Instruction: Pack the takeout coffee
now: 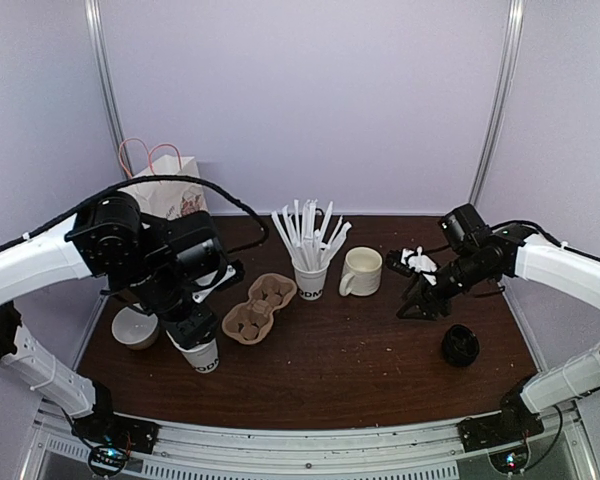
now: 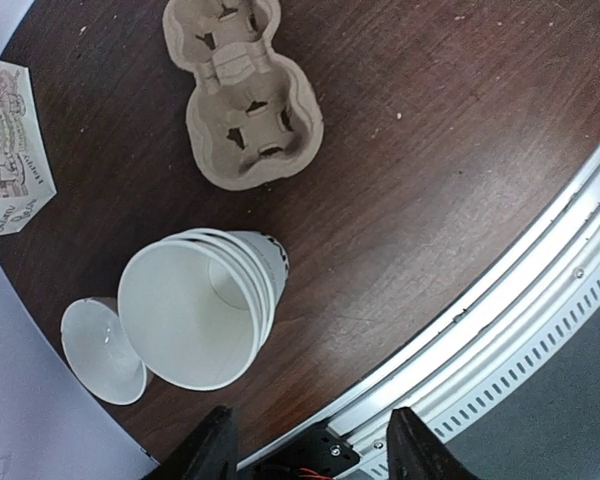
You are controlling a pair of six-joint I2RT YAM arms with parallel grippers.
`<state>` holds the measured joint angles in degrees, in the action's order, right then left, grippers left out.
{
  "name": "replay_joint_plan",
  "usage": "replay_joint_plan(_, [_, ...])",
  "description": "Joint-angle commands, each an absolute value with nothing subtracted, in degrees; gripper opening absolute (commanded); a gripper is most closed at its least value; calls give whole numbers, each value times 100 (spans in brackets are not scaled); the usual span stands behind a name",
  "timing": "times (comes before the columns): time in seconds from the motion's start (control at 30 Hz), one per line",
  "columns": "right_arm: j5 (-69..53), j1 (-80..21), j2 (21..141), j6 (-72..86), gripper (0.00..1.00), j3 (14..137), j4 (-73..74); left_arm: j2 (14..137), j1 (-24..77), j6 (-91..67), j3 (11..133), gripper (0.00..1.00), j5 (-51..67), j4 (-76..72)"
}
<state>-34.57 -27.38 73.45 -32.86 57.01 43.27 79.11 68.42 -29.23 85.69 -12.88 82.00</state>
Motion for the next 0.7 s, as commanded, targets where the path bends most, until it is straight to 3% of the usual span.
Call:
replay_joint_plan(0.0, [-3634, -2805, 7165, -3430, 49, 5556, 4014, 8258, 6880, -3313, 8666, 54, -1830, 8495])
replay_joint_plan(0.2, [-3525, -2813, 7066, -3476, 48, 5467, 3915, 8465, 6494, -3551, 8516, 53, -1828, 8514])
replay_joint_plan(0.5, [-3617, -2813, 7186, -3524, 45, 5467, 3929, 8152, 5947, -3313, 7859, 46, -908, 7461])
replay_joint_plan(0.67, [-3586, -2813, 7280, -3542, 45, 5476, 3920, 8435, 5842, -3256, 7839, 40, -1117, 7496])
